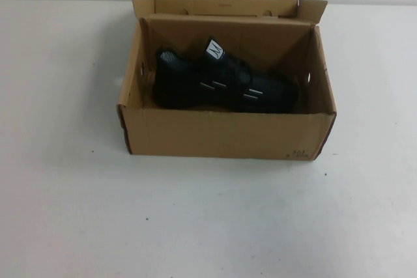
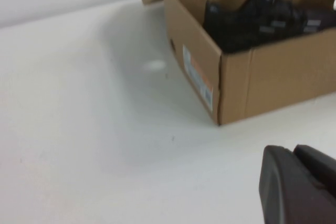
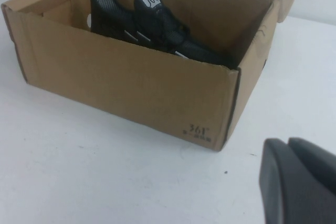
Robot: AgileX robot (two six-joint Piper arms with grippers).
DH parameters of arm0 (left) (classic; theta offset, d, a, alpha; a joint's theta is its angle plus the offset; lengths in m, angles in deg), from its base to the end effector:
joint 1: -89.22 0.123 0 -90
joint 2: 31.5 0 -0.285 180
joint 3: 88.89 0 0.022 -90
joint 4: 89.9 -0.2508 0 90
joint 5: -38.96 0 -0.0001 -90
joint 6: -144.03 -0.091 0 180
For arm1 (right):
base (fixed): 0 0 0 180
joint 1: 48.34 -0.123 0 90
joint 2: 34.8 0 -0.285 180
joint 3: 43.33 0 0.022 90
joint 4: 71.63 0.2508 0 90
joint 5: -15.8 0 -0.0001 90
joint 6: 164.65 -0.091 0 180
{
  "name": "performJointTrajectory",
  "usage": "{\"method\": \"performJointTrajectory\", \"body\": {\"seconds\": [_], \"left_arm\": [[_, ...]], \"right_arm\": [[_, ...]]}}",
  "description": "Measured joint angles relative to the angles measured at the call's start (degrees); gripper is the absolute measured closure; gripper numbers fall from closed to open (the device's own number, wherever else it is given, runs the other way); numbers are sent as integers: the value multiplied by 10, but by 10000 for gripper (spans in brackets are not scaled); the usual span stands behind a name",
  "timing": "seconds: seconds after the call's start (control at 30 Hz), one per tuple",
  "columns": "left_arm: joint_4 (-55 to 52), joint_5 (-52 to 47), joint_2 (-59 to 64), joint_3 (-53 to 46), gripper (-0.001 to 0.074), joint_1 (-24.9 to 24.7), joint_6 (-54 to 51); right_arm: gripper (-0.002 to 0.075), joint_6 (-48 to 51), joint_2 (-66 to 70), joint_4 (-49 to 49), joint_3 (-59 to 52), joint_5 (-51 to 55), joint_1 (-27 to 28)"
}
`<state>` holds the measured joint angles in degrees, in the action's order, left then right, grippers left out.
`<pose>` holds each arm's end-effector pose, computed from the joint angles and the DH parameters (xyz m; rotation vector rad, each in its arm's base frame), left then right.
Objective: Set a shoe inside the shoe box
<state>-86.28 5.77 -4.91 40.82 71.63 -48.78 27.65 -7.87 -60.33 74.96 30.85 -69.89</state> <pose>0.0656 -0.0241 0.2977 0.4772 1.8617 -0.1248 0.0769 0.0354 0.2588 -0.3963 1.7706 0.2963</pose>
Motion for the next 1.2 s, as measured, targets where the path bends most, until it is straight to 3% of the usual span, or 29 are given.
{"method": "performJointTrajectory", "body": {"seconds": [0.17, 0.43, 0.63, 1.2], "left_arm": [[-32, 23, -50, -69, 734, 0, 0], [-59, 154, -139, -196, 734, 0, 1], [-74, 211, -187, -266, 734, 27, 36], [-63, 110, -195, -284, 734, 40, 83]], "right_arm": [[743, 0, 0, 0, 0, 0, 0], [743, 0, 0, 0, 0, 0, 0], [743, 0, 0, 0, 0, 0, 0], [743, 0, 0, 0, 0, 0, 0]]}}
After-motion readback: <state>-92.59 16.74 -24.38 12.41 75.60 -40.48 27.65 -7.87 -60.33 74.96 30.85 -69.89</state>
